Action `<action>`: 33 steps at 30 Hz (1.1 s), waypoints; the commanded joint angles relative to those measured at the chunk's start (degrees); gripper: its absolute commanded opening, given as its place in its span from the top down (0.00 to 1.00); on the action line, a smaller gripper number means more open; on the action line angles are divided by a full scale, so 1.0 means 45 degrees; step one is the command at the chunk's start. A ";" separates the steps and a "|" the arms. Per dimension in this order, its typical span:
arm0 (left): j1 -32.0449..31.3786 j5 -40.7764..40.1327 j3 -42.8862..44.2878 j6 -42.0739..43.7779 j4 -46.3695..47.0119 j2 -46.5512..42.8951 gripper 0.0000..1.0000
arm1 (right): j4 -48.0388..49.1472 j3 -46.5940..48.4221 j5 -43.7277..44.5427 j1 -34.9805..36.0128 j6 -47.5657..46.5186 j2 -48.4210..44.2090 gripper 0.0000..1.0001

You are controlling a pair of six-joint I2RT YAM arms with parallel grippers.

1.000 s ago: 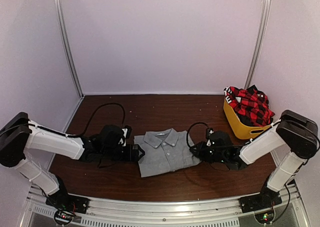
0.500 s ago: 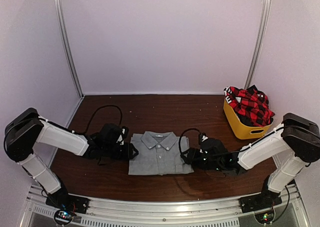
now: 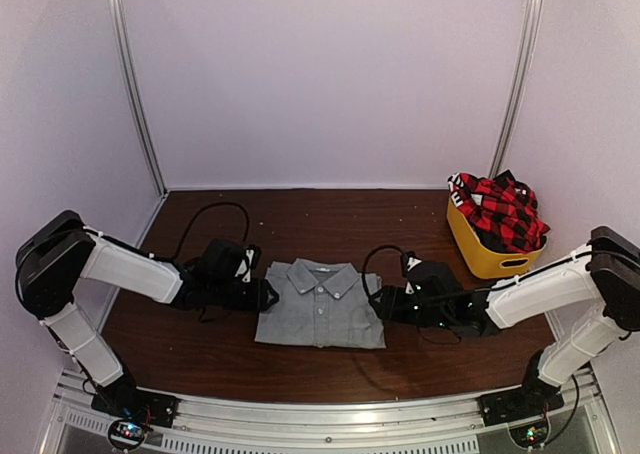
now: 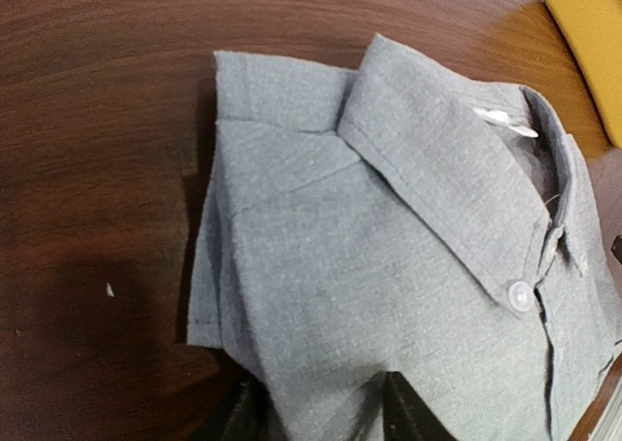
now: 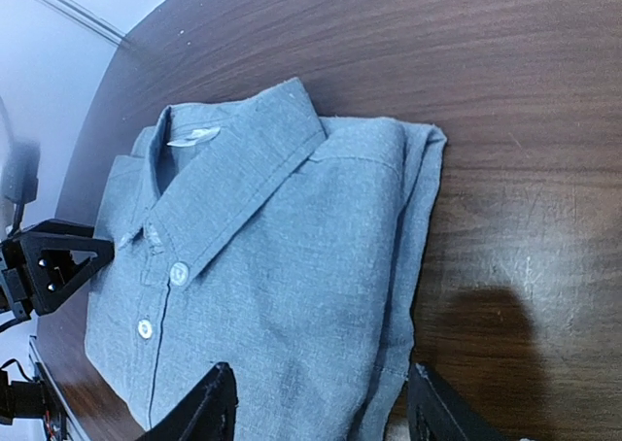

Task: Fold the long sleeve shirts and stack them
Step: Reset both arms

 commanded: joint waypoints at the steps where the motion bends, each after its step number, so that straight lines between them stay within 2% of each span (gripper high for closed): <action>1: 0.0105 -0.0051 0.0017 0.0641 0.0346 -0.0843 0.48 | -0.1470 0.0656 0.0173 -0.0427 -0.1729 -0.0966 0.38; 4: 0.0105 -0.0740 -0.0074 0.1135 -0.0304 -0.2046 0.35 | -0.2683 0.0932 0.0412 -0.0875 -0.2798 -0.1769 0.32; 7: 0.0123 -0.2297 -0.0032 0.1674 -0.1035 -0.3173 0.24 | -0.3660 0.1227 0.0555 -0.1392 -0.3668 -0.2564 0.25; 12: 0.0143 -0.4681 0.0281 0.2747 -0.2155 -0.5038 0.08 | -0.5462 0.2006 0.1436 -0.2167 -0.5012 -0.3835 0.04; 14: 0.0167 -0.5508 0.0401 0.3221 -0.2599 -0.5804 0.03 | -0.5994 0.2410 0.1613 -0.2498 -0.5493 -0.4288 0.00; 19: 0.0238 -0.6938 0.0780 0.3824 -0.3278 -0.7500 0.02 | -0.6726 0.3375 0.1672 -0.3305 -0.6410 -0.5219 0.00; 26: 0.0280 -0.6890 0.1758 0.4513 -0.4088 -0.8488 0.02 | -0.7292 0.4695 0.1770 -0.3558 -0.7807 -0.6060 0.00; 29: 0.0290 -0.6859 0.1503 0.5283 -0.3615 -0.9237 0.02 | -0.7448 0.4886 0.2056 -0.3566 -0.8080 -0.6543 0.00; 33: 0.0290 -0.6854 0.0474 0.5602 -0.2728 -1.0663 0.02 | -0.6863 0.4142 0.2296 -0.3569 -0.8245 -0.7476 0.00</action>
